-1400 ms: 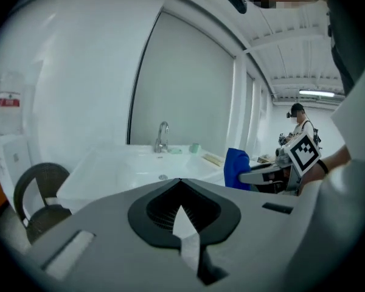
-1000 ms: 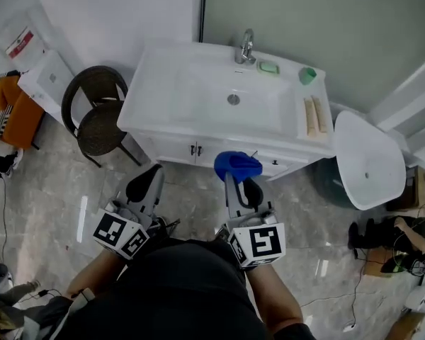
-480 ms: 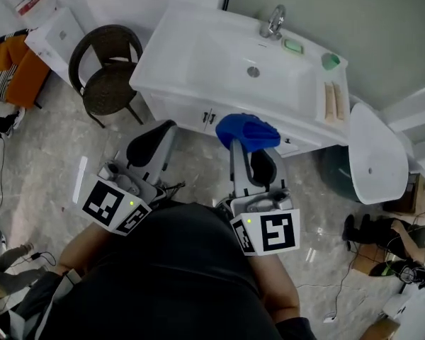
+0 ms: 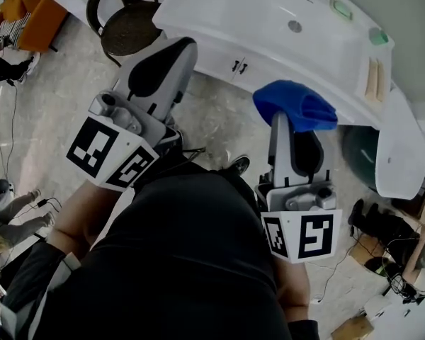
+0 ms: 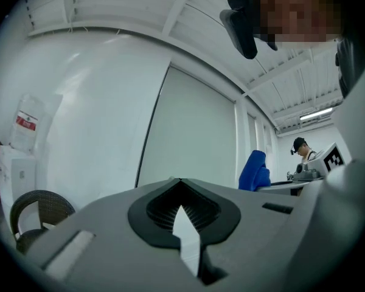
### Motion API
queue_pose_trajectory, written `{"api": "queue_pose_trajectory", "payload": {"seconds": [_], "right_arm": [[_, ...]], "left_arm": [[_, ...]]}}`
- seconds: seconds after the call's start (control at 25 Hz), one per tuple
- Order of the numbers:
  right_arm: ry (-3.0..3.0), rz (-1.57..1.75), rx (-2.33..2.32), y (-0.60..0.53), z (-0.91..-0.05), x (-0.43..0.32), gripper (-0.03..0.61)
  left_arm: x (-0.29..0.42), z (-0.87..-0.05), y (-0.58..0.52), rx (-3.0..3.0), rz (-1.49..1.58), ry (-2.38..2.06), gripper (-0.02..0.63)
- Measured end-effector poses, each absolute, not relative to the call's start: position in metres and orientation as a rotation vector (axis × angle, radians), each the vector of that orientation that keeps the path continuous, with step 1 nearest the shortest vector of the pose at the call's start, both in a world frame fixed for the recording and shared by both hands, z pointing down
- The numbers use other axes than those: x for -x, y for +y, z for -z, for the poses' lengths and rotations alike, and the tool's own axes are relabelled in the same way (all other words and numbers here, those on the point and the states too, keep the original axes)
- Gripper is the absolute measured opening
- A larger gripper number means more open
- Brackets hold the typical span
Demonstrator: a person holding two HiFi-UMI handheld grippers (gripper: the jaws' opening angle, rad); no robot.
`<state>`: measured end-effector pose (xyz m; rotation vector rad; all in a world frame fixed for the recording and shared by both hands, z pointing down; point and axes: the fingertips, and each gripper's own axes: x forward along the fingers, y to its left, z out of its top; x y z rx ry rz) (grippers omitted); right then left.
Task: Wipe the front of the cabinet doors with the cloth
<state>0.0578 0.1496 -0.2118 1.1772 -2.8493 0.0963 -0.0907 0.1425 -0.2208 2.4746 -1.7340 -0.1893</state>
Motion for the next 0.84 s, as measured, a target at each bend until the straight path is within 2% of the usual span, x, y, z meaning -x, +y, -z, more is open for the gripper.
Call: {"api": "queue_pose_trajectory", "payload": {"seconds": [0.84], "right_arm": [[-2.850,-0.146,-1.173,0.149,0.210,-0.063,0.051]], "left_arm": [[0.078,0.223,0.152,-2.473,0.212,-1.687,-0.002]]}}
